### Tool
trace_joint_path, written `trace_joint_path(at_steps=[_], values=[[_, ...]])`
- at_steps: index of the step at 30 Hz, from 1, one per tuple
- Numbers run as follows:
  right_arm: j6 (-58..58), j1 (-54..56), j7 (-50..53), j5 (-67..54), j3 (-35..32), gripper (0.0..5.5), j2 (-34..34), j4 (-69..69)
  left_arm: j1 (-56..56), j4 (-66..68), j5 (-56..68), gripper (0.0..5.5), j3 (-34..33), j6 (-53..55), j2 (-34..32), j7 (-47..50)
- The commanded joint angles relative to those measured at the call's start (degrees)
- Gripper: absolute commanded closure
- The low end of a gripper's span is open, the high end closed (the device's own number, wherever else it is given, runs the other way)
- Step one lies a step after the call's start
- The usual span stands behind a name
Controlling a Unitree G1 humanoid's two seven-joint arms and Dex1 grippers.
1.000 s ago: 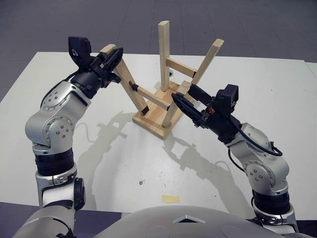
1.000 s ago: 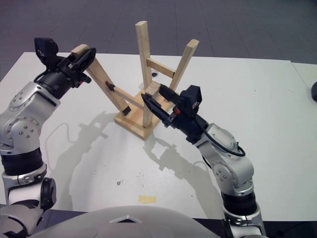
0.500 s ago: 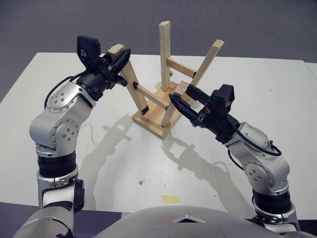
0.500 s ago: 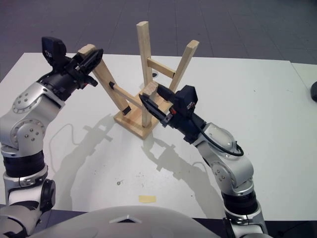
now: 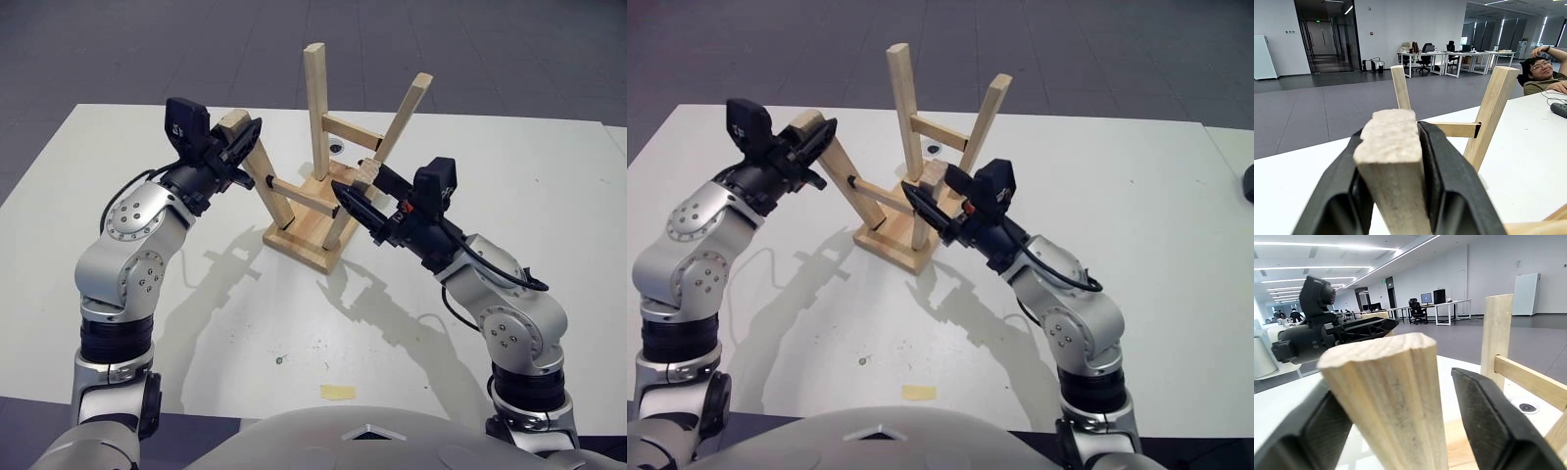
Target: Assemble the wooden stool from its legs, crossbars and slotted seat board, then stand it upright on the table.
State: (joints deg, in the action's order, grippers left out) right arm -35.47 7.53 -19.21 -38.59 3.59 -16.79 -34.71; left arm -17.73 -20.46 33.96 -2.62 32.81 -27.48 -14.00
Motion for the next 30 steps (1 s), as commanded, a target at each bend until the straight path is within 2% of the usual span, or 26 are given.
trace_joint_path(at_steps=[1, 5, 9, 12, 13, 17, 21, 27, 30], values=[[-0.2, 2.5, 1.9, -2.4, -3.4, 1.47, 1.5, 0.2, 4.8, 3.9, -5.9, 4.37, 3.9, 4.0, -1.5, 0.1], [-0.8, 4.3, 2.1, -11.5, -6.7, 0.80, 3.8, -1.1, 5.1, 4.0, -5.6, 4.37, 3.8, 3.8, -0.7, 1.2], [-0.7, 8.5, 6.6, -25.0, -11.7, 0.20, 5.7, -2.2, 4.6, 2.8, -5.0, 4.37, 3.4, 3.6, 0.5, 2.6], [-0.4, 10.7, 9.8, -29.0, -13.1, 0.10, 5.3, -1.5, 2.7, 0.3, -0.6, 4.37, 1.6, 5.3, 1.0, 1.3], [-0.4, 11.0, 10.4, -29.0, -13.1, 0.10, 4.9, -1.3, 1.9, -0.7, 1.4, 4.00, 0.8, 6.2, 1.0, 0.5], [-0.6, 10.1, 12.2, -29.0, -12.4, 0.10, 4.0, -1.3, -2.2, -3.4, 10.8, 3.38, -4.0, 10.6, 1.5, -2.2], [-0.2, 9.5, 12.9, -29.3, -12.0, 0.10, 3.6, -1.6, -9.7, -3.0, 18.0, 2.80, -10.0, 13.5, 1.0, -0.7], [0.6, 10.1, 13.4, -29.0, -11.5, 0.10, 3.8, -1.3, -20.9, -1.6, 21.2, 1.77, -14.4, 14.1, -2.4, 0.3], [0.9, 10.6, 14.1, -28.6, -11.8, 0.10, 3.2, -1.9, -30.3, 2.9, 18.8, 1.31, -13.5, 10.9, -2.5, -1.1]])
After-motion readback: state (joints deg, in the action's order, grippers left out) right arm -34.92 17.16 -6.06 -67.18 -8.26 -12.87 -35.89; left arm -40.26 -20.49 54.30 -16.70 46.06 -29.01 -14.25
